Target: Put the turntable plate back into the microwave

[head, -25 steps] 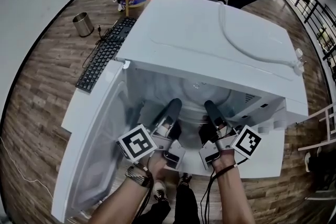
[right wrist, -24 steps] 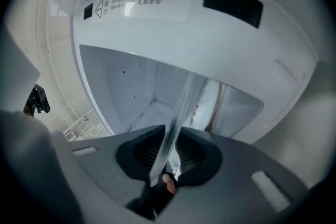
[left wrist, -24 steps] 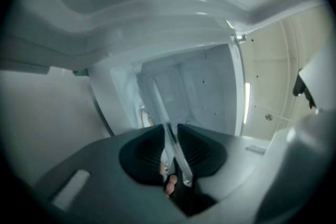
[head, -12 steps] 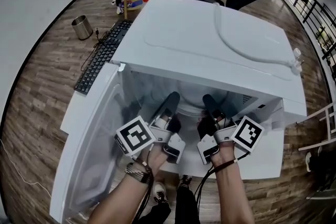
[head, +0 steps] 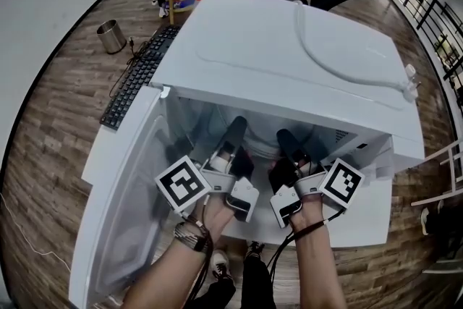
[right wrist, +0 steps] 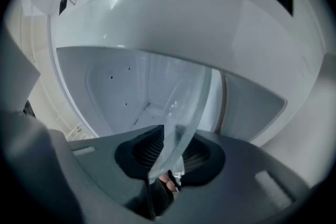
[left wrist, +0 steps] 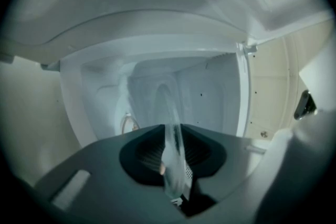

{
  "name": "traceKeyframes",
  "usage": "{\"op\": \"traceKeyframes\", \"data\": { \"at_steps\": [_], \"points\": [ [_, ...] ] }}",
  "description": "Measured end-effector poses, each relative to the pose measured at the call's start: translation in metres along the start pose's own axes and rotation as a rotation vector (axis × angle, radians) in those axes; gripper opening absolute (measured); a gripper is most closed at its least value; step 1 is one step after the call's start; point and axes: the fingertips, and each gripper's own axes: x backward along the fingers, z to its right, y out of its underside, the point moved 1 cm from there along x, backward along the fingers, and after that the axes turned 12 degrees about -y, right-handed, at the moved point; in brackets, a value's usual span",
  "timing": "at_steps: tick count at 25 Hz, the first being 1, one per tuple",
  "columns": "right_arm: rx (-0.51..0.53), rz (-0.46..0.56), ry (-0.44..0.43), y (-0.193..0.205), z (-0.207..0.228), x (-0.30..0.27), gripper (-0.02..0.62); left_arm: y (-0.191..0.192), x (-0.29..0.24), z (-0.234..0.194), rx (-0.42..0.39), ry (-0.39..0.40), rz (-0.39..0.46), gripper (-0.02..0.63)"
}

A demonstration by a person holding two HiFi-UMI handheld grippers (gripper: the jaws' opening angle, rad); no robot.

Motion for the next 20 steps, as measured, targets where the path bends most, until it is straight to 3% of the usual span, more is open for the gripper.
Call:
{"op": "traceKeyframes", "data": {
  "at_steps": [20],
  "points": [
    [0.025, -0.053, 0.094, 0.021, 0.003, 0.018, 0.112, -0.001, 0.003, -0.014, 0.081, -0.001, 0.036, 0.091]
  ]
}}
